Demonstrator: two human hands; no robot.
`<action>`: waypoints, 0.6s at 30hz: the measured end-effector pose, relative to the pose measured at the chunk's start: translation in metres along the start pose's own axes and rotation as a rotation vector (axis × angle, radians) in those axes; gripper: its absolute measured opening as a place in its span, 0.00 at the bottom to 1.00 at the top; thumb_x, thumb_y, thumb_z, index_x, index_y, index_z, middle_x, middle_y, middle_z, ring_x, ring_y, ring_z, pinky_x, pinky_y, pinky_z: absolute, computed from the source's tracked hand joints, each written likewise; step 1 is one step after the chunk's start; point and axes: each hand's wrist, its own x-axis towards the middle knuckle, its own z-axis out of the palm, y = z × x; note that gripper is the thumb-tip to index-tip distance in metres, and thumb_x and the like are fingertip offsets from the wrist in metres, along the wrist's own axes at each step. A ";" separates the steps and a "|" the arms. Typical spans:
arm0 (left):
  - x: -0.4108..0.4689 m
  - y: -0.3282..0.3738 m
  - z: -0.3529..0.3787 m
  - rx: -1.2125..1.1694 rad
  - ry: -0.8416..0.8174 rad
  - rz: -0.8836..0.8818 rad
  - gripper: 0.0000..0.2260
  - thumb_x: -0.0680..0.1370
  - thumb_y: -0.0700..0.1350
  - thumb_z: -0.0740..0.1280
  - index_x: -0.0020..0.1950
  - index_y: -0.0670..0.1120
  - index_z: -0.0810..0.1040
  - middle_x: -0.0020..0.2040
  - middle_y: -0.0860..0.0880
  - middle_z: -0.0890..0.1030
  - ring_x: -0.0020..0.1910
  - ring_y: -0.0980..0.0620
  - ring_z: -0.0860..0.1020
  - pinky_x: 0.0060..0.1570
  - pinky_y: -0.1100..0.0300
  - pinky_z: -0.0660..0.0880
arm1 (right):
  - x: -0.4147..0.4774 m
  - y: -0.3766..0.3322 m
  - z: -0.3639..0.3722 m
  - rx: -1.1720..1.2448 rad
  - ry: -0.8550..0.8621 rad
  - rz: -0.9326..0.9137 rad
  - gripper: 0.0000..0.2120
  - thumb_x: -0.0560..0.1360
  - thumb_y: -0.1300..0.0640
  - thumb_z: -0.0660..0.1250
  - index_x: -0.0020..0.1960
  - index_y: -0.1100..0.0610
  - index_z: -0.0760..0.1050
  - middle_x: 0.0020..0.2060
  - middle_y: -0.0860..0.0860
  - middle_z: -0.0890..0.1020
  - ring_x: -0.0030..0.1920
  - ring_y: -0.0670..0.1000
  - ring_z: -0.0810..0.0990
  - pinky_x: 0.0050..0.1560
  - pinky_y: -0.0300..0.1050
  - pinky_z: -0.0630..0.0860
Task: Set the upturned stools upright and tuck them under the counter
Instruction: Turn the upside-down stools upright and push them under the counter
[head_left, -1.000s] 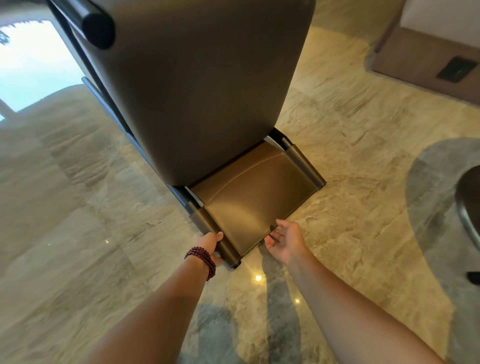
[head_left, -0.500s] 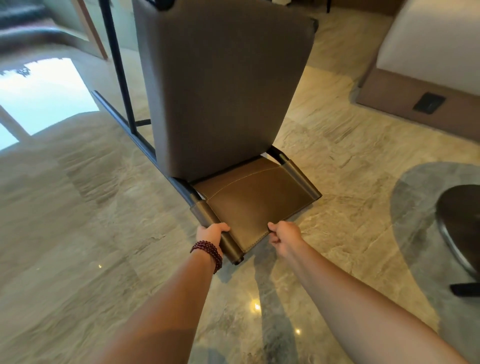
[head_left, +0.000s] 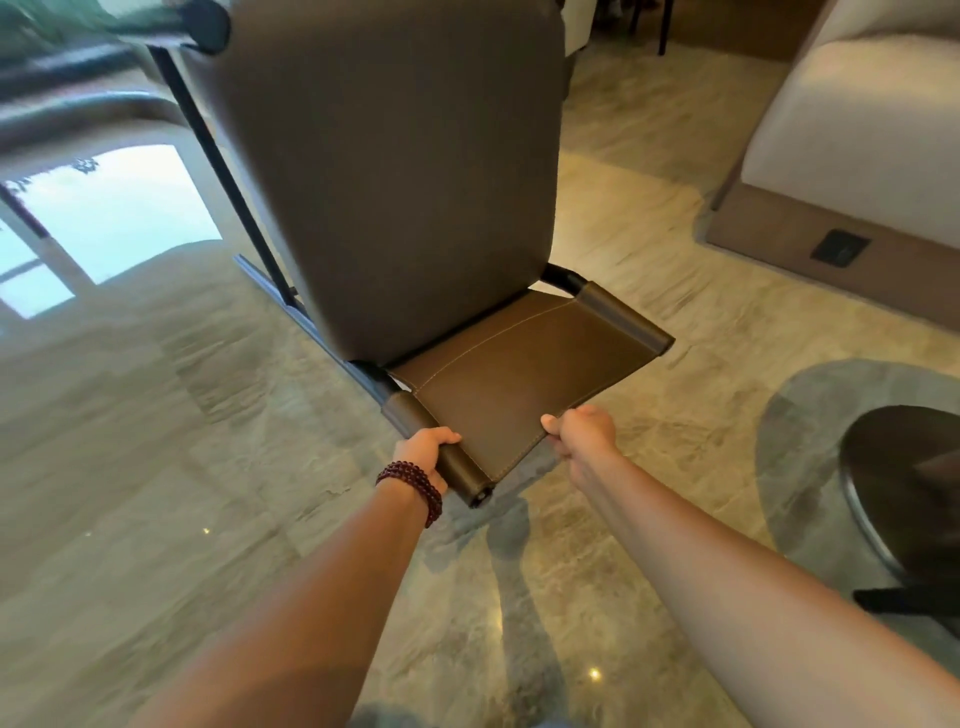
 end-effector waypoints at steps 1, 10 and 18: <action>-0.012 0.010 0.002 -0.001 -0.003 -0.004 0.19 0.71 0.29 0.65 0.58 0.42 0.68 0.55 0.40 0.76 0.59 0.39 0.76 0.58 0.39 0.73 | -0.008 -0.013 0.001 -0.014 0.009 -0.014 0.17 0.73 0.71 0.66 0.34 0.57 0.63 0.31 0.52 0.71 0.32 0.51 0.69 0.30 0.42 0.64; -0.126 0.117 0.015 -0.081 0.010 -0.007 0.15 0.77 0.38 0.66 0.62 0.42 0.67 0.57 0.41 0.77 0.58 0.40 0.77 0.61 0.40 0.72 | -0.098 -0.142 0.015 0.012 -0.074 -0.071 0.18 0.70 0.71 0.71 0.32 0.58 0.65 0.31 0.55 0.73 0.29 0.49 0.71 0.20 0.31 0.65; -0.211 0.239 0.034 -0.048 0.081 0.104 0.18 0.75 0.30 0.61 0.65 0.37 0.69 0.61 0.38 0.77 0.57 0.38 0.78 0.56 0.44 0.76 | -0.169 -0.279 0.060 0.104 -0.205 -0.058 0.15 0.73 0.74 0.63 0.35 0.58 0.66 0.32 0.55 0.75 0.34 0.50 0.78 0.16 0.30 0.59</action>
